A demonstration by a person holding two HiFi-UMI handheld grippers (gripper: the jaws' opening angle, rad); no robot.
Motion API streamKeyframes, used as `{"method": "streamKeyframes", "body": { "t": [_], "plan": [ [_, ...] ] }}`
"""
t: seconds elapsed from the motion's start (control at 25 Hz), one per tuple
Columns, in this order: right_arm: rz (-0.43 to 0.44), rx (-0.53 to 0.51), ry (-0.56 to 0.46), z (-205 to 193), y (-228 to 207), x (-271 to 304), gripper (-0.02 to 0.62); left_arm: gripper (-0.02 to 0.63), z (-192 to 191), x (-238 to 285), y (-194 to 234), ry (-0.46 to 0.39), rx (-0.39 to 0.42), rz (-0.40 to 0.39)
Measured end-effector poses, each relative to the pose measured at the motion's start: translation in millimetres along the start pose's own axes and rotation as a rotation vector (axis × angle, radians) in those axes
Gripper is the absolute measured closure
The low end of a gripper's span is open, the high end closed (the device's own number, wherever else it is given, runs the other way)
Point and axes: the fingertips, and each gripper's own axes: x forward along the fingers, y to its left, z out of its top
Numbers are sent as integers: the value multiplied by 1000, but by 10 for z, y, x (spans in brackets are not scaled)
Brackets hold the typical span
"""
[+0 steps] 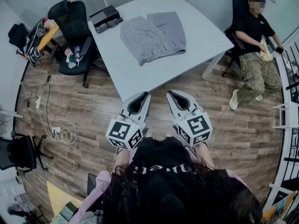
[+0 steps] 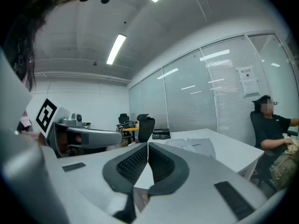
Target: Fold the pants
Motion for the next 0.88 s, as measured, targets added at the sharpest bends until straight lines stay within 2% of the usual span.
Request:
{"method": "streamKeyframes", "body": {
  "t": [0.48,0.88],
  "plan": [
    [3,46,-24,23,-142,33,572,554,15,139,11,9,16,3],
    [13,56,-10,-77,-440,-116,571,554,27,426,-162,-2,21,15]
  ]
}}
